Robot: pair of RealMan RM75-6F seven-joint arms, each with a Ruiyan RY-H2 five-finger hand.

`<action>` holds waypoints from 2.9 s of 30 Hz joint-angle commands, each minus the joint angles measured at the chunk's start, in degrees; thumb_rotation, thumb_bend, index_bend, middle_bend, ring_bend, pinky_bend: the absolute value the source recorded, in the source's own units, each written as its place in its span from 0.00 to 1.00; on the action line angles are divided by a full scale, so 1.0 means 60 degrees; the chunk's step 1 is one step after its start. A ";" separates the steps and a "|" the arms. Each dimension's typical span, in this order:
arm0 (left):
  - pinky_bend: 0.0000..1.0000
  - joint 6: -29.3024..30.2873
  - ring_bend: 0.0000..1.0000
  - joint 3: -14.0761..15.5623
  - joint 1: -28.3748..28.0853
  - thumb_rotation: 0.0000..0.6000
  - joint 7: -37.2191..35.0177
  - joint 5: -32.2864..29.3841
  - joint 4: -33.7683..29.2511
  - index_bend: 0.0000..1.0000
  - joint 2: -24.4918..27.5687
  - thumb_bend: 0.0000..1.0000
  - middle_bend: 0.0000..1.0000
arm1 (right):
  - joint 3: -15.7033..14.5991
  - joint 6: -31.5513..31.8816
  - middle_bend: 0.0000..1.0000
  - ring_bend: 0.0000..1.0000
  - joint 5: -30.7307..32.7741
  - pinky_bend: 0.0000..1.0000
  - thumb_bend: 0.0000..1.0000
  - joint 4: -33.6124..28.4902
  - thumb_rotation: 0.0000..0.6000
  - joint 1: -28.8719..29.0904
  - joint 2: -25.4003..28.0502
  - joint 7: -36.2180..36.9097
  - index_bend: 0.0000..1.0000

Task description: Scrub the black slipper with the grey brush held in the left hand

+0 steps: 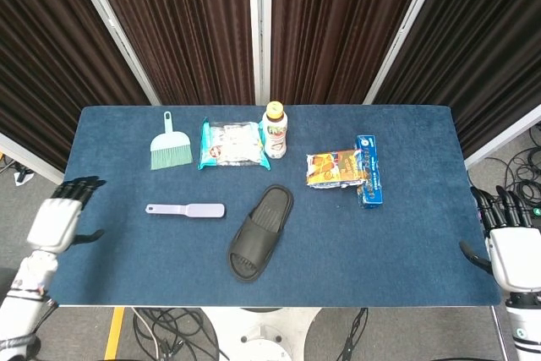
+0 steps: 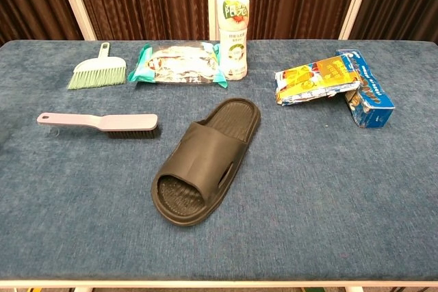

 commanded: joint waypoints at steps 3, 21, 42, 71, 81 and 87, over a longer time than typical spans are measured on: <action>0.22 -0.2901 0.20 -0.0305 -0.1841 1.00 -0.0304 -0.0808 0.1011 0.26 -0.0788 0.06 0.30 | -0.0068 -0.0449 0.16 0.03 -0.0021 0.09 0.06 -0.0244 1.00 0.0216 0.0117 -0.0112 0.04; 0.37 -0.4763 0.39 -0.0317 -0.3281 1.00 0.0749 -0.2890 0.2054 0.44 -0.2425 0.09 0.50 | -0.0218 -0.1276 0.16 0.03 0.0213 0.09 0.07 -0.0186 1.00 0.0587 0.0023 0.0011 0.04; 0.52 -0.5461 0.48 0.0096 -0.4086 1.00 0.2020 -0.4770 0.1902 0.51 -0.2613 0.12 0.59 | -0.0300 -0.1173 0.16 0.03 0.0378 0.08 0.07 0.0125 1.00 0.0482 -0.0098 0.0328 0.04; 0.87 -0.4984 0.88 -0.0413 -0.3513 1.00 -0.1651 -0.3107 0.1483 0.97 -0.2643 0.64 1.00 | -0.0390 -0.1082 0.18 0.03 0.0426 0.08 0.08 0.0535 1.00 0.0345 -0.0238 0.0895 0.04; 1.00 -0.0087 1.00 0.0090 -0.2334 1.00 -0.6973 0.1679 0.2954 1.00 -0.3304 0.64 1.00 | -0.0481 -0.2324 0.18 0.03 -0.0455 0.08 0.09 -0.0192 1.00 0.1370 0.0087 0.0581 0.04; 1.00 0.1810 1.00 0.0564 -0.2169 1.00 -0.7953 0.2932 0.3879 1.00 -0.3750 0.62 1.00 | -0.0194 -0.4238 0.18 0.03 -0.0664 0.08 0.09 -0.0886 1.00 0.2858 0.0036 0.0033 0.04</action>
